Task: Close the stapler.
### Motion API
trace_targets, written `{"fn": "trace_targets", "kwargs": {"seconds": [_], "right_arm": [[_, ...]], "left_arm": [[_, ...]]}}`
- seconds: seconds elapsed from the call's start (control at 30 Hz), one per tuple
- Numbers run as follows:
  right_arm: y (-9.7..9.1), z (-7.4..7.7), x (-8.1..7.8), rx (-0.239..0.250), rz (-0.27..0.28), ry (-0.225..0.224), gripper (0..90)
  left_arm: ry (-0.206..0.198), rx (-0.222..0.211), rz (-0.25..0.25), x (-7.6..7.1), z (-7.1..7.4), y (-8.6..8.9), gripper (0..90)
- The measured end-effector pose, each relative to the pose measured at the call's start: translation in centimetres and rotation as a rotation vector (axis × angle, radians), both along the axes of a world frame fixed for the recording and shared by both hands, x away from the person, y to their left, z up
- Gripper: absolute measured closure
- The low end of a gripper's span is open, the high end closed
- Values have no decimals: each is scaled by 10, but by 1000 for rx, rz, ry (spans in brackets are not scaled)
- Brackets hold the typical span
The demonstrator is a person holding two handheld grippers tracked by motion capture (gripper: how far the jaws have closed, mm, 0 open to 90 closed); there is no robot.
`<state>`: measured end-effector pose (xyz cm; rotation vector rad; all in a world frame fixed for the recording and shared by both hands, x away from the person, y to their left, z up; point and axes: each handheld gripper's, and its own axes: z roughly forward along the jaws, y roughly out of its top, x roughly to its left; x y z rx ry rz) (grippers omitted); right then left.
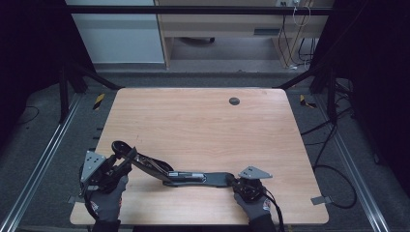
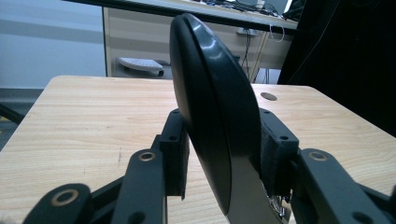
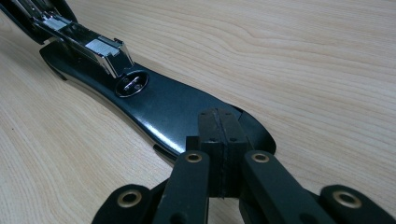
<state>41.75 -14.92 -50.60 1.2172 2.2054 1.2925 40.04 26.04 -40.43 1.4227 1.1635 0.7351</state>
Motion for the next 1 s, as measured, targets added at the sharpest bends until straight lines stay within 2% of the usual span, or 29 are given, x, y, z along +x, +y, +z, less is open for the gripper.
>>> {"fn": "trace_targets", "kwargs": {"seconds": [0.53,1.0], "right_arm": [[0,0,0,15,-4,6,900],[-1,-1,1,20,-2,8,900]], "left_arm": [[-29,5,-25,0,10,-18,613],[-59,54,-39,-1,17,-40,620]]}}
